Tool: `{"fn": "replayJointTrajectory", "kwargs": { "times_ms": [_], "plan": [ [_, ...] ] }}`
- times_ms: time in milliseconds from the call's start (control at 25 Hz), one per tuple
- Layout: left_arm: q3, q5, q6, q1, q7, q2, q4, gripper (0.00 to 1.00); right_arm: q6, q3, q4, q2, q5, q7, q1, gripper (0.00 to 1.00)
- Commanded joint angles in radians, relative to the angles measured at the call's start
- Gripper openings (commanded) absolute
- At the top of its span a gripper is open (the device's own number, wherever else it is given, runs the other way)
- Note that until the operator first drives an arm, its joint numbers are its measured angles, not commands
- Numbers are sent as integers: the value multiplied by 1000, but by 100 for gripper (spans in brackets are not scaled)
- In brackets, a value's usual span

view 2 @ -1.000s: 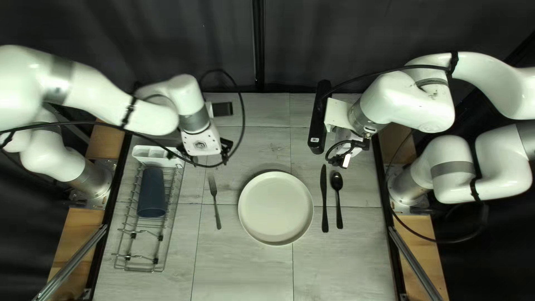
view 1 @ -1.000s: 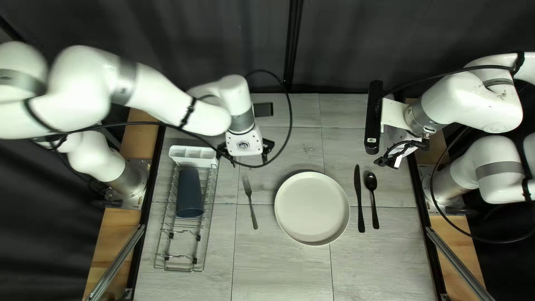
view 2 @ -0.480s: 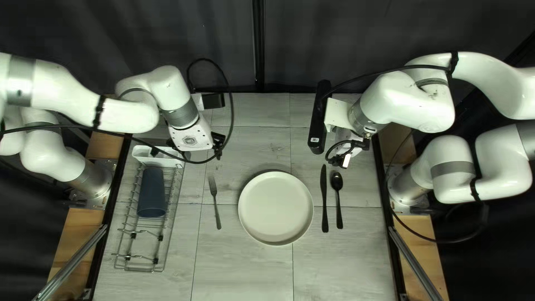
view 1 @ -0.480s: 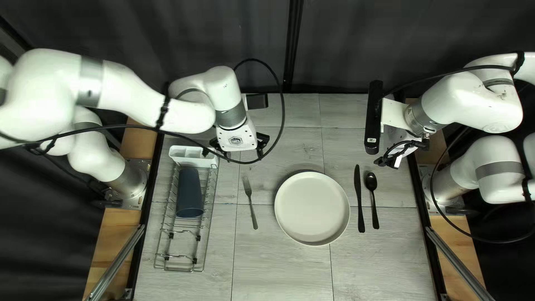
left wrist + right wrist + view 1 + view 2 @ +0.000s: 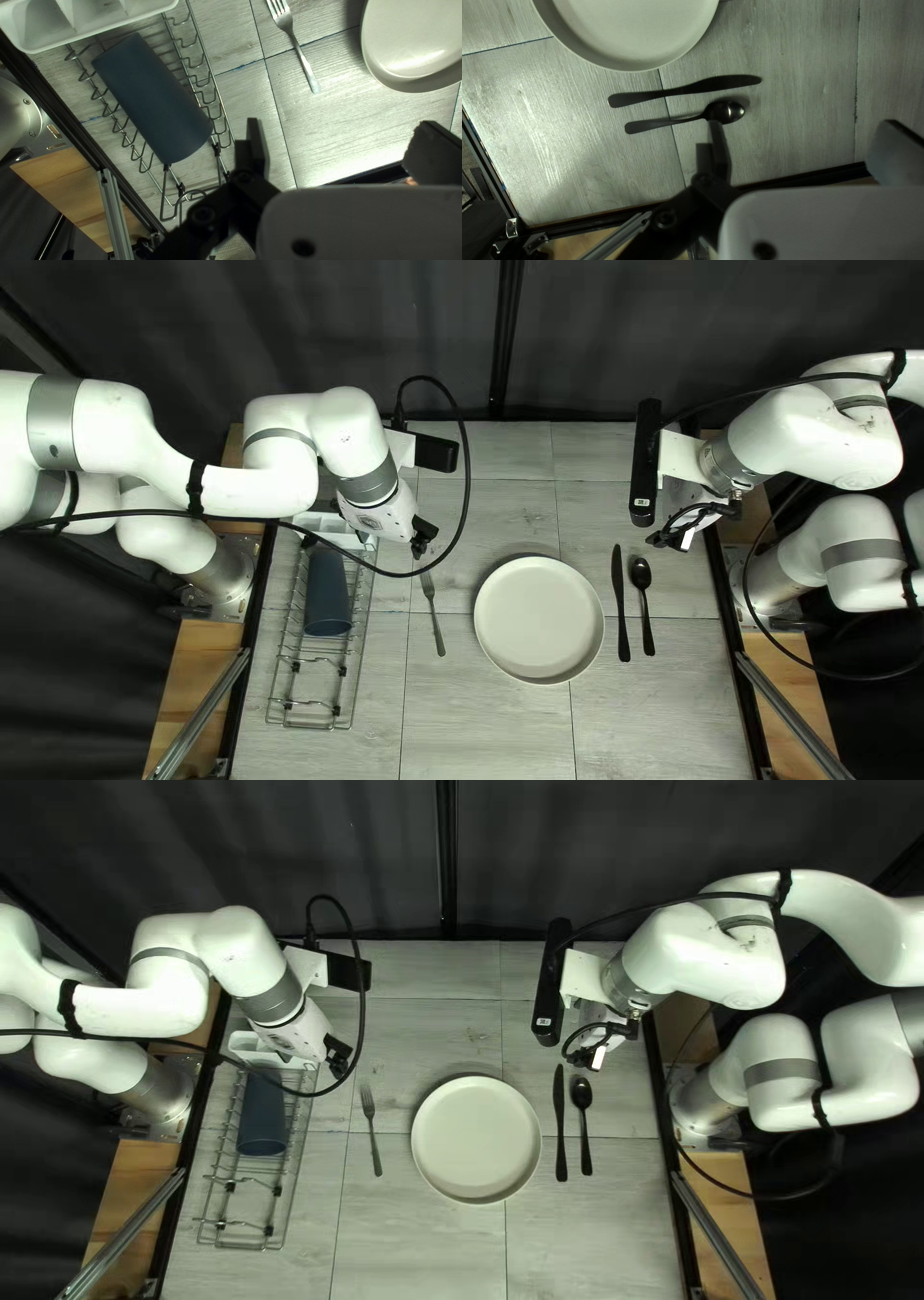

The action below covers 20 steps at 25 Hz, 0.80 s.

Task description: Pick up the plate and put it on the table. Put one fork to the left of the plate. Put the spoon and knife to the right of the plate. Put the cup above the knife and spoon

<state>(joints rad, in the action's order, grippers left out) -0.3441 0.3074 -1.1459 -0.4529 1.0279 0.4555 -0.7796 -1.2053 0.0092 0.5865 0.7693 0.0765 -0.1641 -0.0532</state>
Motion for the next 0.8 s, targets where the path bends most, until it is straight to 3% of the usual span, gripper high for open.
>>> {"fn": "replayJointTrajectory", "kwargs": {
  "times_ms": [40,160,600,800],
  "plan": [
    [33,-13,-66,93,-208,135,54,100,0,0,0,0,0,0,0,100],
    [59,-29,-98,148,-359,187,83,100,0,0,0,0,0,0,0,100],
    [66,-21,-92,145,-356,190,95,100,0,0,0,0,0,0,0,100],
    [-42,-21,-142,106,-77,334,137,100,0,0,0,0,0,0,0,100]
  ]
}}
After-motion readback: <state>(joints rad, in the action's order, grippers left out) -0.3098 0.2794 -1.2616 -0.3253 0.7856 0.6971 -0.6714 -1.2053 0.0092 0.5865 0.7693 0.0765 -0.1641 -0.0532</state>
